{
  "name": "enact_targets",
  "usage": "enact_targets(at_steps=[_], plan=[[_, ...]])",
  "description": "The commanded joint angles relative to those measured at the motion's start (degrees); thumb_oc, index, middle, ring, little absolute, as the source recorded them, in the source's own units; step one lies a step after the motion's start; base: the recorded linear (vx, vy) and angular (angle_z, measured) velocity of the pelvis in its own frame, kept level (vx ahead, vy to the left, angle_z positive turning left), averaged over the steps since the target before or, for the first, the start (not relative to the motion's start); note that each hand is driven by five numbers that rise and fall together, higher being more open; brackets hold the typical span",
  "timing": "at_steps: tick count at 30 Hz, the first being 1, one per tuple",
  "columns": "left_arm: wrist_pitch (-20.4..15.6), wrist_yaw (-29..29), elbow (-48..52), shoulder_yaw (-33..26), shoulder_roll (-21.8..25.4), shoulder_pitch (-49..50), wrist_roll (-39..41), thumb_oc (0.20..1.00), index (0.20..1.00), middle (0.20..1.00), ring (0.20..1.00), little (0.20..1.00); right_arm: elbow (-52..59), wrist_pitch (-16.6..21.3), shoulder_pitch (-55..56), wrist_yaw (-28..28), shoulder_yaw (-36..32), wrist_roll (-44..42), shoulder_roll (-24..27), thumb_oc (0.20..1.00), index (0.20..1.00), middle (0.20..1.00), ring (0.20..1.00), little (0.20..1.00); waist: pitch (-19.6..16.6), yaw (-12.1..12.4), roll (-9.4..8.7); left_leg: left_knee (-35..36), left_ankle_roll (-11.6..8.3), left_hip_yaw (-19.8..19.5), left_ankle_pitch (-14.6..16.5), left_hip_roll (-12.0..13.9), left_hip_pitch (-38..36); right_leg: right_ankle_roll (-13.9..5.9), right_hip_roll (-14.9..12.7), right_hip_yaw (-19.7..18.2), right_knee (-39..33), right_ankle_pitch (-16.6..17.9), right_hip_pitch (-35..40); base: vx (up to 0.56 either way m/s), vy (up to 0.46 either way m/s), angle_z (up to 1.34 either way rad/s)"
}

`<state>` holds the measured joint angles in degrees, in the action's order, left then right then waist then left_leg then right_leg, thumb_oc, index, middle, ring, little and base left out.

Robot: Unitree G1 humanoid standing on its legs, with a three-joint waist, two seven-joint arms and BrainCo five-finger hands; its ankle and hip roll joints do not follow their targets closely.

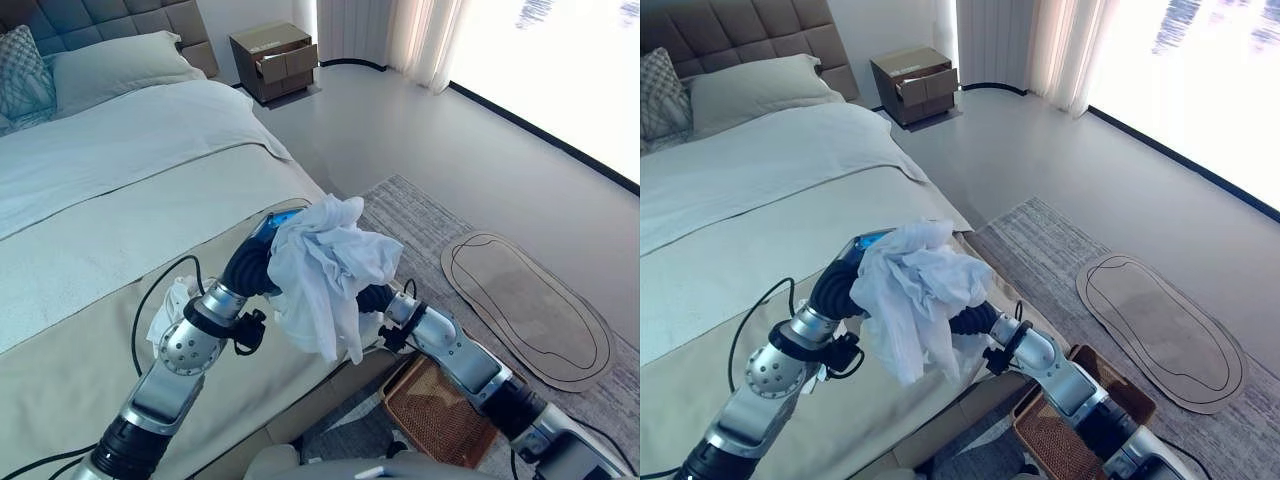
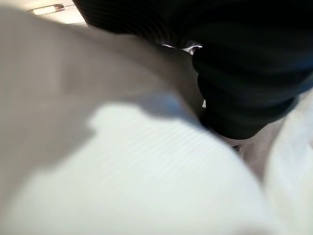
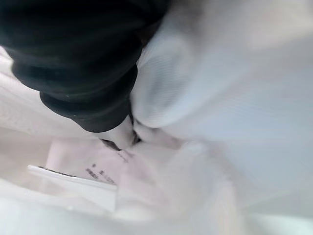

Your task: Pick up clothes into the bucket

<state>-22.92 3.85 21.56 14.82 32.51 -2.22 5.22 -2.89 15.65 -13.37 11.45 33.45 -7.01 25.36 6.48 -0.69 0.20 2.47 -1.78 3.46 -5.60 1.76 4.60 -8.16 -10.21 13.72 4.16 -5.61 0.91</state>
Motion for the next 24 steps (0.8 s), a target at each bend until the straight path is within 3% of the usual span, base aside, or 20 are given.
enact_targets(at_steps=[1,3,4,5,11,16,21,24], plan=[[-4.49,-3.66,3.59,-2.51,-0.53,-1.61,0.09,0.2,0.2,0.2,0.2,0.2,1.15,2.49,0.95,-0.65,-1.7,-4.52,-1.37,0.2,0.2,0.2,0.2,0.2,-0.87,-0.88,-2.11,-3.54,0.19,-0.83,6.17,0.79,-1.24,-2.53,-3.52,-1.26,-3.26,9.86,-3.08,0.0,0.0,0.0],[-4.5,-4.22,2.94,-2.77,-0.91,-0.89,-0.35,0.2,0.2,0.2,0.2,0.2,0.48,2.56,2.12,-0.75,-2.29,-5.9,-1.98,0.2,0.2,0.2,0.2,0.2,-0.82,-0.94,-2.08,-3.49,0.18,-0.84,6.14,0.81,-1.25,-2.51,-3.49,-1.27,-3.28,9.88,-3.05,0.0,0.0,0.0],[-4.45,-4.42,2.68,-2.83,-0.97,-0.69,-0.72,0.533,0.533,0.533,0.533,0.533,0.08,2.68,2.65,-0.83,-2.66,-6.81,-2.37,0.2,0.2,0.2,0.2,0.2,-0.83,-0.99,-2.04,-3.47,0.18,-0.83,6.13,0.82,-1.27,-2.52,-3.49,-1.28,-3.29,9.89,-3.05,0.0,0.0,0.0],[-4.38,-4.69,2.39,-2.87,-1.14,-0.29,-1.03,1.0,1.0,1.0,1.0,1.0,-0.28,2.81,3.16,-1.01,-2.99,-7.66,-2.88,0.2,0.2,0.2,0.2,0.2,-0.82,-1.02,-2.03,-3.47,0.21,-0.8,6.12,0.87,-1.27,-2.51,-3.5,-1.31,-3.29,9.91,-3.09,0.0,0.0,0.0],[-4.41,-4.59,1.91,-2.79,-1.88,0.29,0.86,1.0,1.0,1.0,1.0,1.0,-2.45,3.32,5.03,-1.74,-3.5,-10.77,-5.09,0.2,0.2,0.2,0.2,0.2,-0.69,-1.31,-1.92,-3.53,0.24,-0.66,6.21,0.96,-1.28,-2.53,-3.49,-1.41,-3.46,10.01,-3.19,0.0,0.0,0.0],[-4.27,-6.37,-1.13,-4.12,-3.39,2.2,1.89,1.0,1.0,1.0,1.0,1.0,-4.39,4.14,7.82,-2.69,-5.26,-19.21,-8.57,0.2,0.2,0.2,0.2,0.2,-0.72,-1.67,-1.68,-3.54,0.23,-0.4,6.28,0.86,-1.35,-2.53,-3.5,-1.54,-3.53,10.0,-3.12,0.0,0.0,0.0],[-4.05,-6.82,-4.85,-8.09,-3.37,7.64,0.64,1.0,1.0,1.0,1.0,1.0,-1.68,3.1,15.0,1.94,-16.37,-33.16,-6.96,0.2,0.2,0.2,0.2,0.2,-0.91,-1.91,-2.05,-3.62,0.09,-0.23,6.39,0.98,-1.63,-2.57,-3.49,-1.34,-3.54,9.91,-2.75,0.0,0.0,0.0],[-3.96,-6.94,-7.82,-8.82,-4.11,9.08,1.39,1.0,1.0,1.0,1.0,1.0,-1.98,3.77,16.98,1.37,-19.09,-35.12,-7.79,0.2,0.2,0.2,0.2,0.2,-0.93,-2.03,-2.12,-3.58,0.06,-0.23,6.39,0.95,-1.74,-2.62,-3.49,-1.23,-3.55,9.96,-2.66,0.0,0.0,0.0]])
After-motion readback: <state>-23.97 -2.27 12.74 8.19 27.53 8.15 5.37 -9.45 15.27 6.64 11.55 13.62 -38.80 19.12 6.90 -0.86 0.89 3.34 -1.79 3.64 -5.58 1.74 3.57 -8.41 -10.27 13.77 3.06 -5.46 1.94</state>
